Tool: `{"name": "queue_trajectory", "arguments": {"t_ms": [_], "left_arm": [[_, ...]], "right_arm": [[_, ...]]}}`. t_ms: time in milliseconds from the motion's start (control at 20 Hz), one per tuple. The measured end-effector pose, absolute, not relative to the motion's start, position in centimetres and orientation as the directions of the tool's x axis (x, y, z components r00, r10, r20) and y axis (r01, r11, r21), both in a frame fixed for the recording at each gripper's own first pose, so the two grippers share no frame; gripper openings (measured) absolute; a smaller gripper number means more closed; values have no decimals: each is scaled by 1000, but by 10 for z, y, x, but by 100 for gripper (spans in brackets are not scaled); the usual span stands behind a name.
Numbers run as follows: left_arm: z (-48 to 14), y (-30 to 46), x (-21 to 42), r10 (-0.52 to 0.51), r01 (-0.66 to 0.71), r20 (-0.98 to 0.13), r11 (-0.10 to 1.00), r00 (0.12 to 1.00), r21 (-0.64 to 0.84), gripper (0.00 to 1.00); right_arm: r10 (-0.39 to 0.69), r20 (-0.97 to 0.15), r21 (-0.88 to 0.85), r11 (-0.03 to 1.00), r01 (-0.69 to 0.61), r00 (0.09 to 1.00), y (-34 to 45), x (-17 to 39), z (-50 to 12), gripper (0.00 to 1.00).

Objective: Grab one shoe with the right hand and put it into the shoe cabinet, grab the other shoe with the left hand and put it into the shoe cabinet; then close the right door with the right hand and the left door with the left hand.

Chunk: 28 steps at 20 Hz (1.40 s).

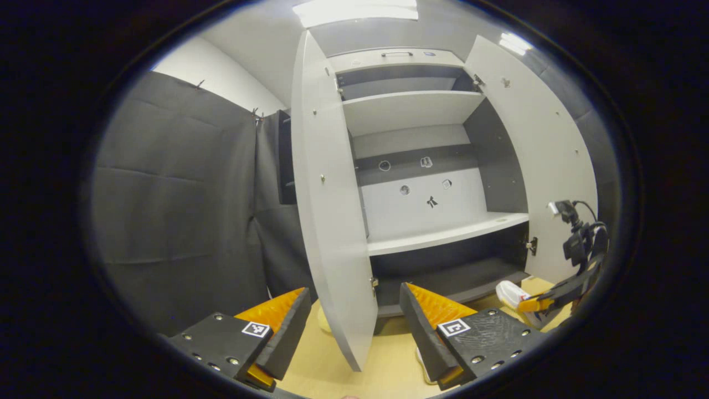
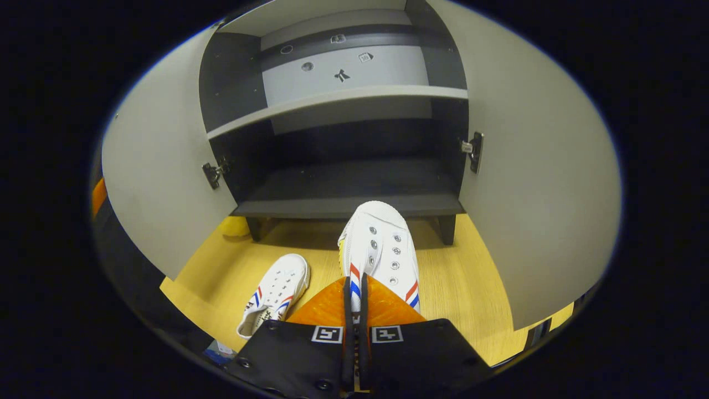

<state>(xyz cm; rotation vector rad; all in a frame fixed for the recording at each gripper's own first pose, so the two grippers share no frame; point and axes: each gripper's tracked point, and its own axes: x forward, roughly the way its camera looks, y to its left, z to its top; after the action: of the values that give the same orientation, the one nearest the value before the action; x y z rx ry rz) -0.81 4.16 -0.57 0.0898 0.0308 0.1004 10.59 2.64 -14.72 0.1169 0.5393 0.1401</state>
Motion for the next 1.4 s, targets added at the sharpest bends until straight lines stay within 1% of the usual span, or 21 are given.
{"name": "queue_trajectory", "arguments": {"t_ms": [200,500,800,1250,1300,1400], "left_arm": [[-8,36,-7,84,-82,-30,993,996,85,94],[-9,30,-4,71,-68,-28,995,997,73,94],[-11,24,-2,63,-61,-25,996,998,61,94],[-19,29,-10,96,-95,-25,994,995,46,93],[-21,30,-11,98,-96,-30,994,995,44,93],[-21,31,-12,104,-103,-36,994,994,46,93]], "right_arm": [[166,-414,184,978,-96,895,22,115,-94,5],[189,-280,210,969,-132,941,25,129,-17,5],[194,-151,180,970,-166,969,26,166,51,5],[150,-74,165,977,-137,986,10,246,109,5],[142,-70,162,978,-129,987,7,257,113,1],[122,-84,168,980,-107,989,2,278,115,1]]}}
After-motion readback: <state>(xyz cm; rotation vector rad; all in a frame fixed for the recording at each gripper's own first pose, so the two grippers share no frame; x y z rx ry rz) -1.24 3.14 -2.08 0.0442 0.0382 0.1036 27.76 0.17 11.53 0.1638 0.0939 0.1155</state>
